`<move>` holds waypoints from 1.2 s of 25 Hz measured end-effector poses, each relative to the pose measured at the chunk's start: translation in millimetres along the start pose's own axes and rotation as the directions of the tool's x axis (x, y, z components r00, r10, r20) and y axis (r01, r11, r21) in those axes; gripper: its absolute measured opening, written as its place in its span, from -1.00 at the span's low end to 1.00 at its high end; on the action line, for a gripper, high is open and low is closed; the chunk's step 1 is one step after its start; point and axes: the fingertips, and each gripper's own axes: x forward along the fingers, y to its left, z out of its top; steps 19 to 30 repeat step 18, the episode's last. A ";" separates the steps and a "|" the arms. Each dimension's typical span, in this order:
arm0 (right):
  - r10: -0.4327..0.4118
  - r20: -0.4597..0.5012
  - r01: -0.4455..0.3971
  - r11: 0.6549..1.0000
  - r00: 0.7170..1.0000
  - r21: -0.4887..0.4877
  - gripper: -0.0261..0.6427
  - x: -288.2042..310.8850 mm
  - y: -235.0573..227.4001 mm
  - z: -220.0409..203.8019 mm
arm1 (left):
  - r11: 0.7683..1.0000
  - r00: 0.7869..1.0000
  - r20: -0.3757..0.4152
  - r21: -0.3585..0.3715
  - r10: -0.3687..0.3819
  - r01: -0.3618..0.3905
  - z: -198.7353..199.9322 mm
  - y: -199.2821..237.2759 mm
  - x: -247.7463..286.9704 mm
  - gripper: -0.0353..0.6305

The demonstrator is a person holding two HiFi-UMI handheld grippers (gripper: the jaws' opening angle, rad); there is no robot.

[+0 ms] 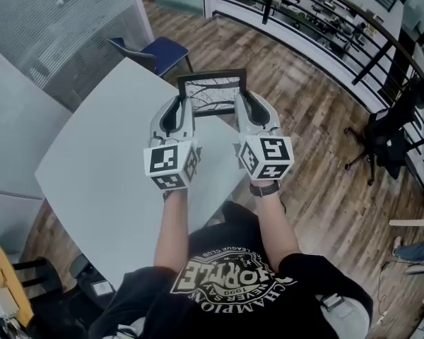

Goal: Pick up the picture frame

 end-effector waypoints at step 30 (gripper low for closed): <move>0.047 -0.017 -0.048 0.998 0.999 -0.041 -0.73 12.0 -13.6 1.1 | 1.000 1.000 0.009 -0.014 0.026 -0.026 -9.7 -6.8 12.1 -0.69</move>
